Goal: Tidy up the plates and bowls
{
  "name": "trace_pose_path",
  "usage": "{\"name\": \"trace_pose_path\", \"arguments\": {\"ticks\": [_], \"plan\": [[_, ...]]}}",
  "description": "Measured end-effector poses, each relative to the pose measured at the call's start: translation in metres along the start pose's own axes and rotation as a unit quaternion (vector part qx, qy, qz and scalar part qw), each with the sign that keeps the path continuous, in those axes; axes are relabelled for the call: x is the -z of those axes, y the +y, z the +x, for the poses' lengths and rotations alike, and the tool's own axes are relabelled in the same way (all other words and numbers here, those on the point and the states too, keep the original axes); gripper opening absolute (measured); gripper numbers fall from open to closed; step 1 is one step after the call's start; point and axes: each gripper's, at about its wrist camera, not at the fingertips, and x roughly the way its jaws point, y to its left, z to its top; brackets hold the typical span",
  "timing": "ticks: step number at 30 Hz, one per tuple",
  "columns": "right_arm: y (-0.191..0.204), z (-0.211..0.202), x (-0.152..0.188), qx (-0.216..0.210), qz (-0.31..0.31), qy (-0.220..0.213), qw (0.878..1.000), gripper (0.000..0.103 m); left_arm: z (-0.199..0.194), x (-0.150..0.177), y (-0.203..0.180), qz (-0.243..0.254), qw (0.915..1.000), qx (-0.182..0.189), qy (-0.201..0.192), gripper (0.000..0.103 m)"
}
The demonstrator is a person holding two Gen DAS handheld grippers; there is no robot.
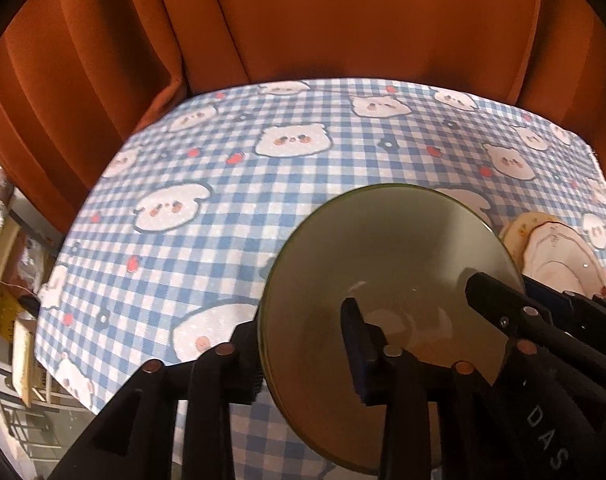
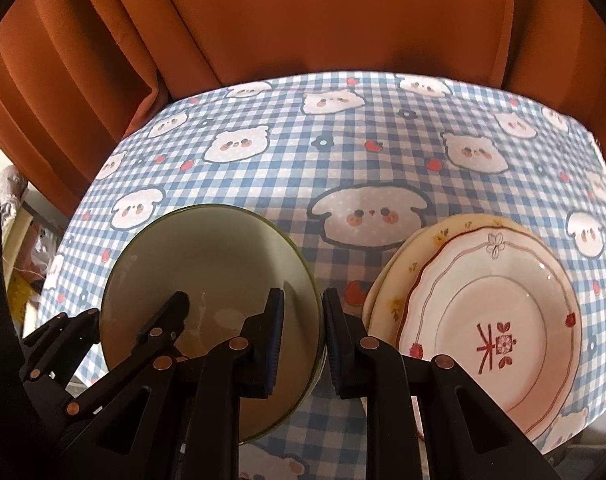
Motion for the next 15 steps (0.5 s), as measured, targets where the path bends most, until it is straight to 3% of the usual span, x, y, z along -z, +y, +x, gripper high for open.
{"name": "trace_pose_path", "arguments": {"ticks": [2,3,6,15], "plan": [[0.000,-0.001,0.000,0.006,0.002,0.007,1.000,0.029,0.000,0.000,0.001,0.004,0.9998,0.018,0.004,0.051],[0.000,-0.002,-0.001,0.008,0.002,0.009,1.000,0.046,0.000,-0.001,0.002,0.007,0.9997,0.021,0.004,0.058],[-0.003,-0.006,-0.001,-0.002,0.025,-0.001,1.000,0.069,0.002,-0.002,0.006,0.014,0.9988,0.046,0.003,0.068],[-0.006,0.004,0.002,0.016,0.085,0.022,0.996,0.071,0.024,-0.008,0.018,0.018,0.9904,0.130,0.045,0.076]]}}
